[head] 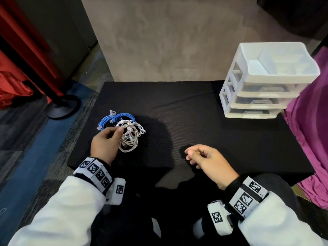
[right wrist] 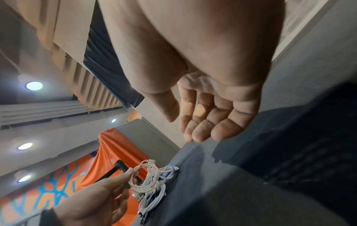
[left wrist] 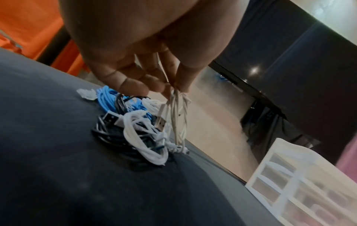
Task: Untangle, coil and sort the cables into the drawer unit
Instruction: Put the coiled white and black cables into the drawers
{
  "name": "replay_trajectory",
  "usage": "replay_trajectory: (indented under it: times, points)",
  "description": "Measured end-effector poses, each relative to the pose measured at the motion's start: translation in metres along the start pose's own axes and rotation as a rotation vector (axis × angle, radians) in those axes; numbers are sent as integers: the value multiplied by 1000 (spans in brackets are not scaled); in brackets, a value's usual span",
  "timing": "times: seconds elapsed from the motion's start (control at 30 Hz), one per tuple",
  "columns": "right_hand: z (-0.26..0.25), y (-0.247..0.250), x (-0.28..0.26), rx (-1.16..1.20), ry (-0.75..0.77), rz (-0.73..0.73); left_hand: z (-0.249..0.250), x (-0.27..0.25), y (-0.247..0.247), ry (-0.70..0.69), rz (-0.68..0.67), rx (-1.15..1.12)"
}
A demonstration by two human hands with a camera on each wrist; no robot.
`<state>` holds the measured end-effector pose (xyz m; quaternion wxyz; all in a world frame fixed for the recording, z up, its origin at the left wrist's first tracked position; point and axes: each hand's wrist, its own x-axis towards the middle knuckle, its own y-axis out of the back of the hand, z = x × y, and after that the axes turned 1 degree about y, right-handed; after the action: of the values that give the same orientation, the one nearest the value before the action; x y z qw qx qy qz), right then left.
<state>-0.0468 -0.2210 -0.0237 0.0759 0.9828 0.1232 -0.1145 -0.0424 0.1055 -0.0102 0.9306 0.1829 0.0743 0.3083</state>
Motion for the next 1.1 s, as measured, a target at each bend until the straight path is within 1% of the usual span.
replay_trajectory:
  times: [0.07, 0.13, 0.2, 0.33, 0.4, 0.5, 0.57, 0.63, 0.7, 0.83, 0.9, 0.97, 1.0, 1.03, 1.07, 1.1]
  points:
    - [3, 2, 0, -2, -21, -2, -4, 8, -1, 30, 20, 30]
    - [4, 5, 0, -2, -34, -3, -8, 11, -4, 81, -4, -11]
    - [4, 8, 0, -2, -40, -1, -14, 10, -9, 94, -32, -10]
    - [8, 16, 0, -9, -44, 11, -17, 4, -12, 39, -65, 99]
    - [10, 21, 1, -16, -49, 14, -17, 4, -11, 8, -33, 190]
    - [12, 32, 2, -23, -60, 22, -6, 0, -11, -71, 55, 323]
    - [11, 44, 6, -9, -61, 45, 10, -6, -16, -135, 105, 309]
    - [9, 60, 14, 19, -56, 98, 28, -11, -29, -183, 106, 230]
    - [6, 81, 27, 90, -60, 187, 51, -16, -48, -212, 41, 131]
    - [6, 136, 55, 420, -124, 372, 111, -31, -106, -374, -143, -27]
    - [10, 162, 67, 585, -148, 446, 141, -41, -143, -431, -266, -88]
    - [15, 181, 79, 706, -146, 495, 169, -49, -177, -518, -431, -107]
    - [16, 187, 84, 757, -136, 512, 182, -50, -192, -591, -530, -75]
    - [18, 192, 90, 800, -124, 520, 194, -52, -207, -683, -622, 4]
    - [19, 194, 95, 833, -113, 517, 205, -53, -220, -780, -685, 120]
    - [19, 196, 100, 859, -101, 511, 216, -55, -232, -863, -714, 235]
